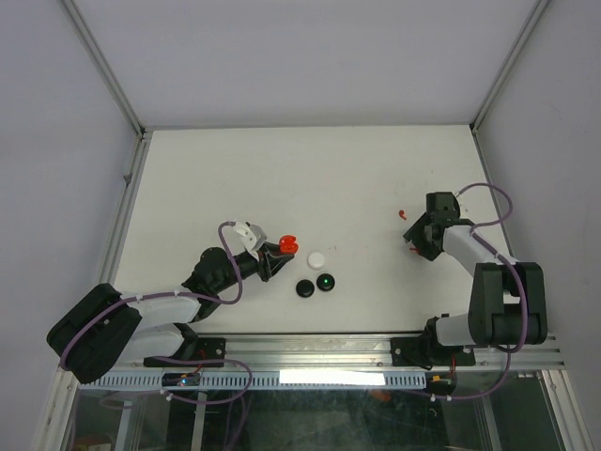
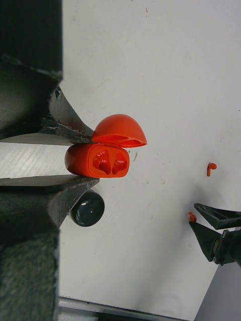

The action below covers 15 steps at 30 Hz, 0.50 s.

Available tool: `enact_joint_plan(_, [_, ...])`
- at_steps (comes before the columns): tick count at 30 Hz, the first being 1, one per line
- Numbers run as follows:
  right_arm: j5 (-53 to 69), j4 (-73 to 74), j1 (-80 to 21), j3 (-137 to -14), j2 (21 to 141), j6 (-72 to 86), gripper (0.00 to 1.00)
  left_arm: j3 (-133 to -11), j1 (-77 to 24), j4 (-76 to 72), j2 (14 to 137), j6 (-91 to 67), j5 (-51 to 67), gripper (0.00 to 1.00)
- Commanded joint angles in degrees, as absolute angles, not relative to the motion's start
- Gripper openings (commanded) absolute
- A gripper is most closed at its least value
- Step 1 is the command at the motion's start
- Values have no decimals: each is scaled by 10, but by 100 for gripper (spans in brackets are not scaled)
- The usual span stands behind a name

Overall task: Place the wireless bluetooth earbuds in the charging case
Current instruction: Pick up the earbud from the center of the board.

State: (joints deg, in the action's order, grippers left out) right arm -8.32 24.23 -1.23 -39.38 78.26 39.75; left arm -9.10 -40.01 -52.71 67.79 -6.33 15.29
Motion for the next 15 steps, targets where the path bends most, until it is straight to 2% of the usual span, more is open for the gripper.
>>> enact_joint_plan(1, [-82, 200, -5, -407, 799, 396, 54, -97, -394, -546, 662, -44, 162, 2])
enact_joint_plan(15, [-50, 249, -9, -459, 850, 315, 43, -103, -394, -541, 668, -42, 176, 2])
